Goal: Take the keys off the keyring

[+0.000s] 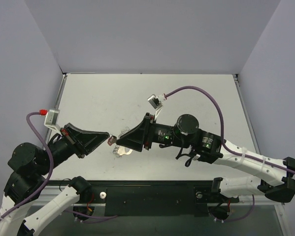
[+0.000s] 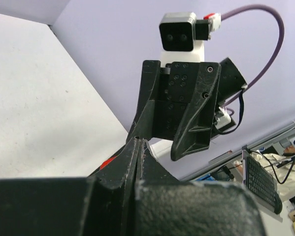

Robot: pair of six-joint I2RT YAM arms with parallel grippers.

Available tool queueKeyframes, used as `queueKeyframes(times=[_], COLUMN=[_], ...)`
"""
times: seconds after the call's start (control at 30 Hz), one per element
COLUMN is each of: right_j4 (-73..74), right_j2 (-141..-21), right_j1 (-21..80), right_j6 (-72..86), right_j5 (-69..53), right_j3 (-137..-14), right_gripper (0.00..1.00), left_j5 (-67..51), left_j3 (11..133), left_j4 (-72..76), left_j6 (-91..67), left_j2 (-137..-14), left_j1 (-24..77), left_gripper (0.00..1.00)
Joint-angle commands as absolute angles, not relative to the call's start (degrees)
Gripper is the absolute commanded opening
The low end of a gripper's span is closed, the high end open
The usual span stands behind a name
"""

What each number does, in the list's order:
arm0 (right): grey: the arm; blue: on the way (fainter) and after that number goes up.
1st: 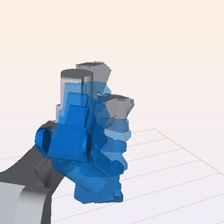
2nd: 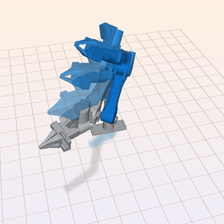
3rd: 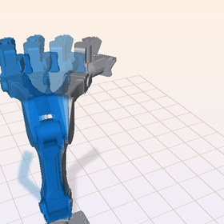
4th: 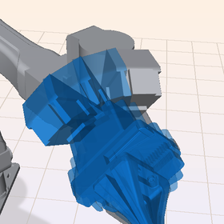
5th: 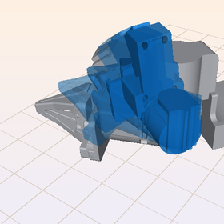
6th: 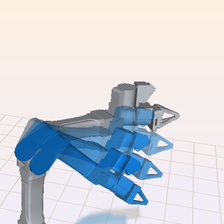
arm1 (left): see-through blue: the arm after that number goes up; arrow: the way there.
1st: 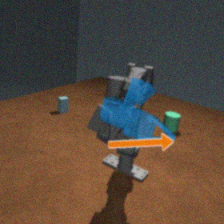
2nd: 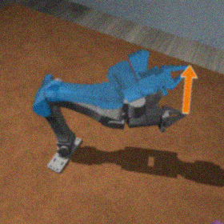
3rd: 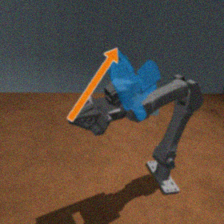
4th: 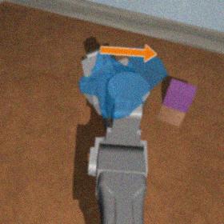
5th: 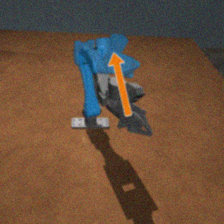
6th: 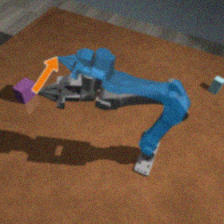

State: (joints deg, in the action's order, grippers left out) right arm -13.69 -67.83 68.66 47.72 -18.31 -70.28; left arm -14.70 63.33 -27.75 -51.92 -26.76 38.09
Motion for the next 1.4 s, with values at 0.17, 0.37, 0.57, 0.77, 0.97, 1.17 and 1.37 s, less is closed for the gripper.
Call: queueKeyframes(times=[0.17,0.37,0.57,0.77,0.97,1.17,1.37], right_j4=[-36.29,-37.88,-35.95,-37.08,-38.14,-38.58,-38.58], right_j2=[-67.85,-69.61,-68.12,-69.51,-71.63,-71.98,-70.84], right_j1=[68.99,69.08,69.08,69.08,69.61,69.7,69.79], right_j6=[54.58,55.02,53.53,54.31,55.11,55.28,54.84], right_j5=[-11.86,-11.61,-10.46,-11.51,-13.8,-14.33,-13.54], right_j3=[-65.04,-65.48,-64.86,-64.86,-66.62,-66.62,-65.66], right_gripper=[0.43,0.41,0.43,0.44,0.38,0.27,0.12], left_j5=[-8.7,-8.17,-8.17,-8.35,-8.09,-7.56,-6.77], left_j3=[60.82,60.47,61.17,61.26,61.0,60.65,60.38], left_j4=[-23.2,-22.41,-22.33,-20.74,-19.51,-19.16,-19.16], left_j6=[-55.81,-56.43,-56.42,-57.3,-57.83,-57.83,-57.83], left_j2=[-25.23,-24.96,-25.05,-25.22,-25.58,-25.58,-25.58], left_j1=[38.06,38.06,38.06,38.14,38.14,38.06,38.06], left_gripper=[0.0,0.0,0.0,0.0,0.0,0.0,0.0])
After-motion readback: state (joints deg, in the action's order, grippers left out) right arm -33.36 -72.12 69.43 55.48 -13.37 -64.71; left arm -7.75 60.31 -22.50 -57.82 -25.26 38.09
